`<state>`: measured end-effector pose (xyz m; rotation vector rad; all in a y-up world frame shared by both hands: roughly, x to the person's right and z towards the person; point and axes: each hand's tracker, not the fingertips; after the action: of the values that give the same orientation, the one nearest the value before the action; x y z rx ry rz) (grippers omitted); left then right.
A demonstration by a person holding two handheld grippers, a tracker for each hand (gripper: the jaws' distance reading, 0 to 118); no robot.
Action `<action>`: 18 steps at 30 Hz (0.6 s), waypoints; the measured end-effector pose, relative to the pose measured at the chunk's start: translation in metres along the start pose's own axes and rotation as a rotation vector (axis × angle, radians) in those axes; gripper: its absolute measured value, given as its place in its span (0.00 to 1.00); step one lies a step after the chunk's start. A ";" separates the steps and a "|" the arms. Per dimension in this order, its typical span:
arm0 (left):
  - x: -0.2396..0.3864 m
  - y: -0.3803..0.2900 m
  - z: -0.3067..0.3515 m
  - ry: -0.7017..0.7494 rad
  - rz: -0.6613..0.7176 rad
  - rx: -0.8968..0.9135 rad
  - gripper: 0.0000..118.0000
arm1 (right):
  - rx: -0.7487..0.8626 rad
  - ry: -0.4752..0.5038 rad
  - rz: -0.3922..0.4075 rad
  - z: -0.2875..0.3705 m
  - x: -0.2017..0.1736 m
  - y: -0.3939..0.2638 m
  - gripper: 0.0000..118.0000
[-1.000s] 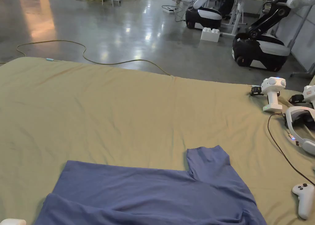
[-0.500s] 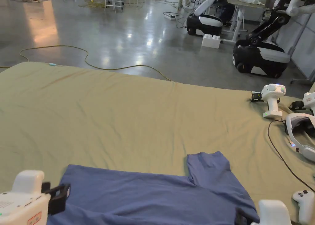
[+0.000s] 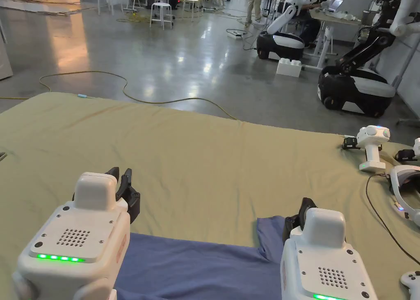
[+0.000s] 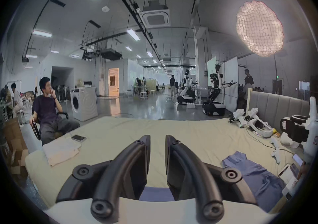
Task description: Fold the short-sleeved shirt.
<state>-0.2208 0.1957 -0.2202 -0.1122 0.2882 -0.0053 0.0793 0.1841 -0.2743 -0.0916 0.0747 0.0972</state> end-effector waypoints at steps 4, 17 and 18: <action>0.007 -0.003 0.004 -0.040 -0.052 0.023 0.00 | -0.013 0.042 -0.081 -0.002 0.007 -0.001 0.00; -0.052 -0.065 -0.085 -0.054 -0.028 -0.435 0.00 | -0.087 0.037 -0.061 -0.025 0.019 -0.008 0.00; -0.061 -0.071 -0.101 -0.047 -0.002 -0.489 0.00 | -0.098 0.040 -0.054 -0.028 0.020 -0.011 0.00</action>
<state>-0.3072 0.1159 -0.2909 -0.5971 0.2377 0.0660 0.0983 0.1726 -0.3027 -0.1934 0.1071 0.0454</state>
